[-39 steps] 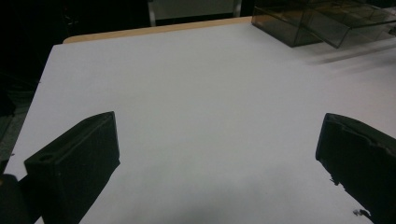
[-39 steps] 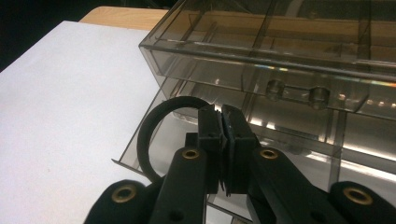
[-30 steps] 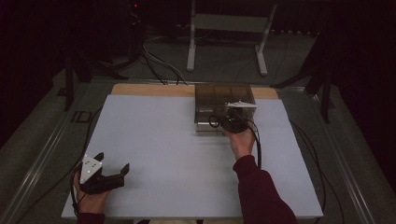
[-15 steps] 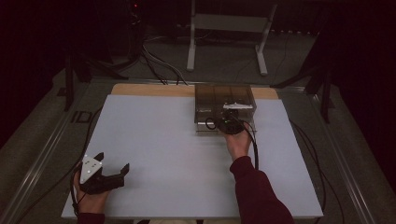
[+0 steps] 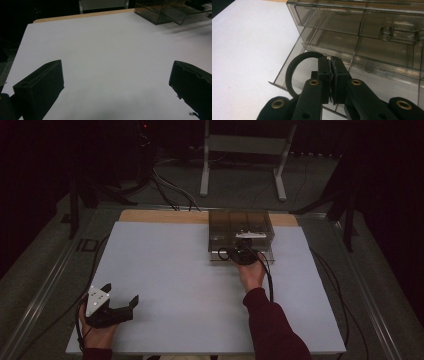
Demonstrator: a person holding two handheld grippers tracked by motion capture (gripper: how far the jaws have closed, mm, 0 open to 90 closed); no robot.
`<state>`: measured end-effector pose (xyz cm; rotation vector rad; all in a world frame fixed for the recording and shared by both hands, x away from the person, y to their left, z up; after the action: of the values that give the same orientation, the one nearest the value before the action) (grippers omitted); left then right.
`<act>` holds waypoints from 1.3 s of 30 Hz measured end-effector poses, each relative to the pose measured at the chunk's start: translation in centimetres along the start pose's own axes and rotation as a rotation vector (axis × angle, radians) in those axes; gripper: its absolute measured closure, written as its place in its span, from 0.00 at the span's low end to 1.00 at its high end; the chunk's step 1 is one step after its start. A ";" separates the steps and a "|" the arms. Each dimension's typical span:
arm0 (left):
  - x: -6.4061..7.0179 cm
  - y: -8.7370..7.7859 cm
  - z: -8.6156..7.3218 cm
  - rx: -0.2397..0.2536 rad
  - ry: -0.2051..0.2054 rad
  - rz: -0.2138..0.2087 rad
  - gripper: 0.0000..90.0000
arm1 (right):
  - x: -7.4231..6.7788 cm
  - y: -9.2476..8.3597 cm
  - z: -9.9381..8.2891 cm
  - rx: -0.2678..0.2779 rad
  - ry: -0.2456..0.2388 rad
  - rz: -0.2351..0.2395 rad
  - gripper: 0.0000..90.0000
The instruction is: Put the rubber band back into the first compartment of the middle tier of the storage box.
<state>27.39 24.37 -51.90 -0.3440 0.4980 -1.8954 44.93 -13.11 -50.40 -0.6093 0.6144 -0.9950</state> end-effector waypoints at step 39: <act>0.0 0.0 0.0 -0.002 0.002 0.001 0.00 | -0.6 0.8 0.1 0.051 -0.061 -0.023 0.54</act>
<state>27.38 24.40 -51.92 -0.3431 0.5007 -1.8946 45.23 -12.28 -50.76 -0.6009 0.5282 -1.0070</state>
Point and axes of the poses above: each handheld gripper's, and its own axes: y roughly forward along the jaws, z roughly out of its top, x roughly to its right, the point moved 5 cm from there along y, roughly forward along the jaws, and after that the axes turned 5 degrees about -x, right-handed, at the moved point
